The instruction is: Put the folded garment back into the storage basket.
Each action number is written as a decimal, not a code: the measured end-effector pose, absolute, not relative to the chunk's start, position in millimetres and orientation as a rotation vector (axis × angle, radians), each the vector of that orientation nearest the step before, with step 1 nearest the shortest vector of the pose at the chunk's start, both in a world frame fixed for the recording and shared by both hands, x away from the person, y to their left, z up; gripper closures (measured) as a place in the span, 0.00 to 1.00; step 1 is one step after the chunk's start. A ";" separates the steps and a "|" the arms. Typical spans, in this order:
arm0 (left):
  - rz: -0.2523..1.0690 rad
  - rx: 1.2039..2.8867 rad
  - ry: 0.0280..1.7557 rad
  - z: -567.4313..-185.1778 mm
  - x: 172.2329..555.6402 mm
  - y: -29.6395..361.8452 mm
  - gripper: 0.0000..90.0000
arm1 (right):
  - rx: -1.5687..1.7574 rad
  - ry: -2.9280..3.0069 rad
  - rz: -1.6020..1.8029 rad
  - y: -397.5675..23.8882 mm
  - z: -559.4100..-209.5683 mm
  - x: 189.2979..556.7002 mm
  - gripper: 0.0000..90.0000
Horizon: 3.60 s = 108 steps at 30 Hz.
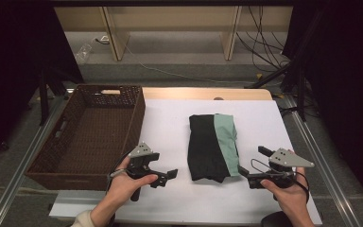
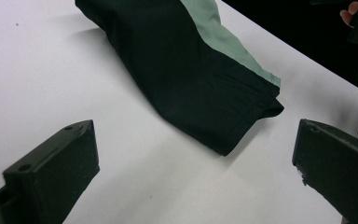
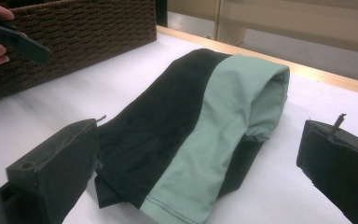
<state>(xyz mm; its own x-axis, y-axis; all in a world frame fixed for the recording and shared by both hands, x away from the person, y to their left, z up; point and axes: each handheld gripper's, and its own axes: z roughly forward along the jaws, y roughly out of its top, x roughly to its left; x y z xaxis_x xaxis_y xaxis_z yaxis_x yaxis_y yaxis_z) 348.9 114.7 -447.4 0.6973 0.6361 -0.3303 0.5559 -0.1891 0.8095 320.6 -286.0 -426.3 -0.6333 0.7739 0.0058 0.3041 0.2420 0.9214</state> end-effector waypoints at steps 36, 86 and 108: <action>0.057 1.990 0.987 -461.4 427.2 36.4 0.00 | 0.978 2.063 1.375 -284.8 -425.6 320.5 0.00; 0.317 2.088 1.039 -494.3 451.5 -32.5 0.30 | 0.955 2.094 1.380 -281.9 -426.2 321.9 0.00; 0.020 1.998 1.095 -488.6 467.7 -19.5 0.81 | 0.940 2.118 1.390 -281.8 -426.6 321.6 0.03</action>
<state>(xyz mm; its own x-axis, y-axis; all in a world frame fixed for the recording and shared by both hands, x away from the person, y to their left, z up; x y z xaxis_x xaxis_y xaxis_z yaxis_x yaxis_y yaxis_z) 467.7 -19.5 -488.6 0.6188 0.7021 -0.3523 0.6886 -0.2690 0.6734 321.6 -281.8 -426.6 -0.6745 0.7383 0.0077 0.3007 0.2652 0.9161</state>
